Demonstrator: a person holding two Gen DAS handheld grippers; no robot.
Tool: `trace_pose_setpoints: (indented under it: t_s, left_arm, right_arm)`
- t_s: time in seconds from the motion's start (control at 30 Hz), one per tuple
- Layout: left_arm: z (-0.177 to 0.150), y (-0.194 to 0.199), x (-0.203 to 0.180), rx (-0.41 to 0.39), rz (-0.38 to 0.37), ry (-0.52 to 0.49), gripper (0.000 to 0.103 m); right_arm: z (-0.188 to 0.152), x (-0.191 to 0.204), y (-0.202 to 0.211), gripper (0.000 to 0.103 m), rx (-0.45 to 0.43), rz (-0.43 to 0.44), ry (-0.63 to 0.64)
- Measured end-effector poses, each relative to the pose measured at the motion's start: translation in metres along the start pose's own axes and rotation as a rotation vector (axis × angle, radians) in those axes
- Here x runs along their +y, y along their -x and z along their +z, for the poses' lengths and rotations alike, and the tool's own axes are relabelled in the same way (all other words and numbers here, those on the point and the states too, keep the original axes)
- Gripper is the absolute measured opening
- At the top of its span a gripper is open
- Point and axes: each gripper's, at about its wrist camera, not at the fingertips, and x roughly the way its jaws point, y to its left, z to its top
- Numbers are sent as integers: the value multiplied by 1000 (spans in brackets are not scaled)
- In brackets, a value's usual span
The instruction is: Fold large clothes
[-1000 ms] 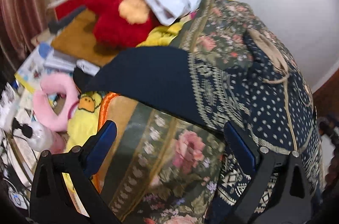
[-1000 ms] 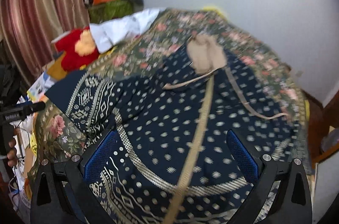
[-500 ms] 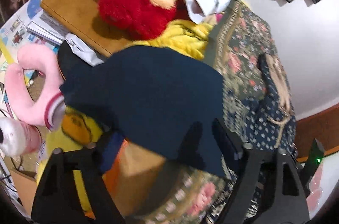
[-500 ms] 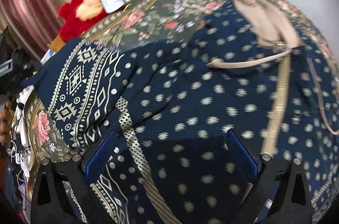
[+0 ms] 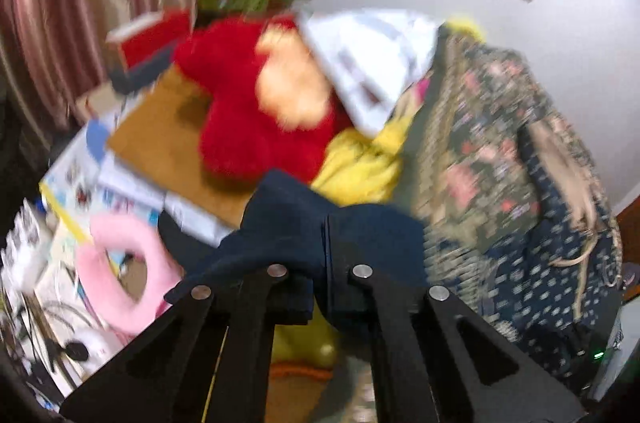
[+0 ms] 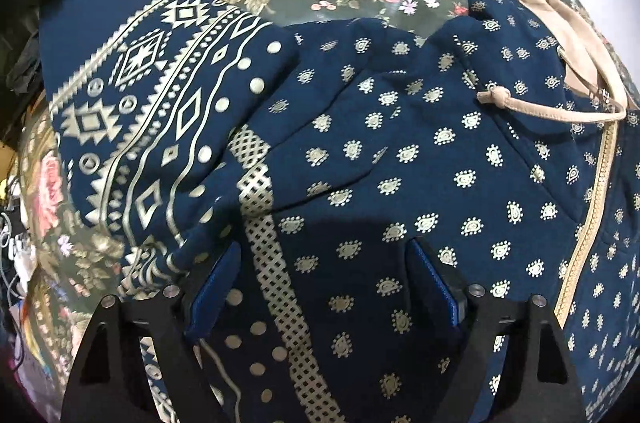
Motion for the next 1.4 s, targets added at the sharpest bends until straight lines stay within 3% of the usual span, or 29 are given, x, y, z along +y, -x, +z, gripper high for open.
trace_pose_setpoints:
  t_s: [0.1, 0.23, 0.4, 0.6, 0.77, 0.83, 1.0, 1.07, 1.13, 1.17, 1.27, 1.33, 1.4]
  left_arm:
    - [18, 34, -37, -97, -28, -88, 3]
    - [31, 73, -97, -179, -134, -182, 2]
    - [24, 106, -175, -204, -282, -286, 2]
    - [-27, 92, -276, -111, -366, -431, 2]
    - [-95, 50, -334, 88, -428, -483, 2]
    - [-125, 35, -351, 157, -418, -522, 2]
    - [-179, 16, -372, 309, -390, -620, 4]
    - [-187, 14, -371, 357, -385, -652, 12]
    - [-188, 14, -366, 399, -365, -674, 36]
    - [-187, 18, -361, 413, -366, -681, 39]
    - [-174, 36, -342, 380, -361, -686, 45]
    - [-161, 51, -322, 333, -354, -671, 58]
    - [-146, 64, -299, 280, -346, -642, 61]
  right_arm:
    - [-3, -13, 14, 84, 4, 61, -76]
    - [-13, -46, 51, 84, -26, 150, -213]
    - [-42, -85, 110, 84, -108, 102, -279]
    - [-90, -134, 165, 84, -162, 44, -335]
    - [-130, -159, 180, 85, -162, -23, -346]
    - [-148, -169, 185, 85, -154, -41, -353]
    - [-174, -181, 191, 85, -150, -45, -364]
    - [-177, -180, 193, 85, -153, -42, -367]
    - [-178, -179, 194, 85, -156, -32, -369]
    - [-178, -177, 194, 85, -158, -30, -367]
    - [-169, -168, 195, 85, -167, -26, -352]
    - [-160, -158, 194, 85, -174, -17, -332]
    - [-150, -148, 192, 85, -176, -12, -313]
